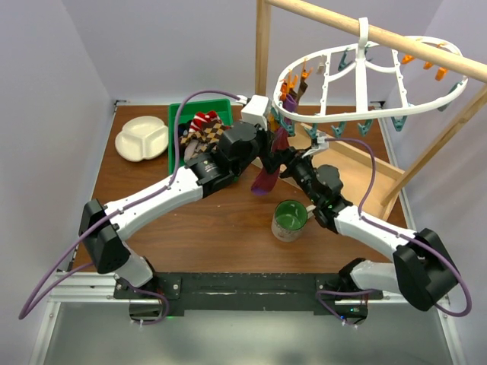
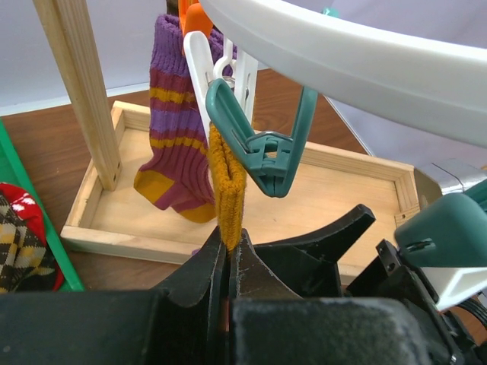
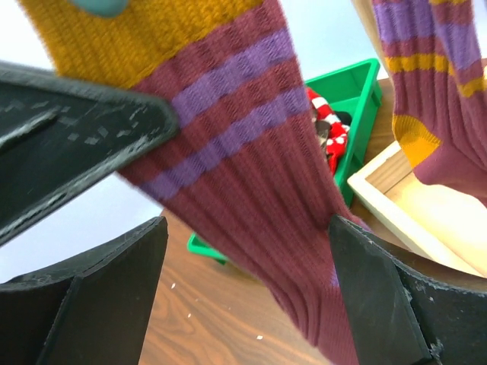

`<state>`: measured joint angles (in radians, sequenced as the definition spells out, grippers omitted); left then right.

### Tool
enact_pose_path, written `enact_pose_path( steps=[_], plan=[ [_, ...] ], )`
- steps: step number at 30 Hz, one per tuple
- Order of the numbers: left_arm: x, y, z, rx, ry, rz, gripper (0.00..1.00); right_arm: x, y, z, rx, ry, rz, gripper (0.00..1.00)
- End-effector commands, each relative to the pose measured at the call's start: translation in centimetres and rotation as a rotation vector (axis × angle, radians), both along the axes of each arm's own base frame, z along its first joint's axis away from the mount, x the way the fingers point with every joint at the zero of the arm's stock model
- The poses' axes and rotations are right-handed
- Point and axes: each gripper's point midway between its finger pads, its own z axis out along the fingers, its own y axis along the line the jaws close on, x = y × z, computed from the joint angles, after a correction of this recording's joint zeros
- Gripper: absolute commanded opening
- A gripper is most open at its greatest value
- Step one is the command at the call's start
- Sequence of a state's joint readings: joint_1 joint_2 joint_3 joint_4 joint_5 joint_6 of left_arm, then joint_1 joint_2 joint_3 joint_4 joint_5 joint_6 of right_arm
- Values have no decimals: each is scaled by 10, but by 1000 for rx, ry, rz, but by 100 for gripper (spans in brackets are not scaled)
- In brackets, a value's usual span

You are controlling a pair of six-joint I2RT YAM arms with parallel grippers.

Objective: Remove the socks clipped to the hanger
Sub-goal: Remove the sock from the hanger.

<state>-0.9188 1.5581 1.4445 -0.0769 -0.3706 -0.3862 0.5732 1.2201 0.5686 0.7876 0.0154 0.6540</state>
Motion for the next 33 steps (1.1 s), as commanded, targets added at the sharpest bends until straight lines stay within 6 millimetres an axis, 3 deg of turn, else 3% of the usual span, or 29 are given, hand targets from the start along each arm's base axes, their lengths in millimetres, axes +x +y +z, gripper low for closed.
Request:
enact_pose_path(
  steps=[1,6,7,11,13,17,19,23,27,29,33],
  plan=[
    [-2,-8,20,-67,-17,-17,0,14,-6,43,81,-102,-78,87],
    [-4,-9,22,-98,-20,-28,0,22,-8,44,87,-85,-118,64],
    [-5,-9,21,-99,-17,-29,0,22,-7,43,88,-79,-116,45],
    [-4,-8,24,-128,-27,-24,0,23,-7,40,80,-60,-115,8],
    [-4,-6,25,-144,-30,-23,0,22,-7,40,80,-58,-112,0],
    [-4,-2,29,-179,-36,-28,2,19,-9,36,64,-41,-111,0],
    [-5,1,34,-202,-49,-32,15,18,-9,35,57,-34,-110,0],
    [-3,13,44,-238,-74,-23,29,17,-9,30,44,-17,-107,0],
    [2,30,55,-304,-93,-27,36,17,-8,30,33,-14,-102,0],
    [9,37,50,-313,-88,-45,40,17,-8,29,30,-13,-101,0],
    [14,40,62,-346,-152,-103,47,19,-6,30,24,-11,-97,0]
  ],
)
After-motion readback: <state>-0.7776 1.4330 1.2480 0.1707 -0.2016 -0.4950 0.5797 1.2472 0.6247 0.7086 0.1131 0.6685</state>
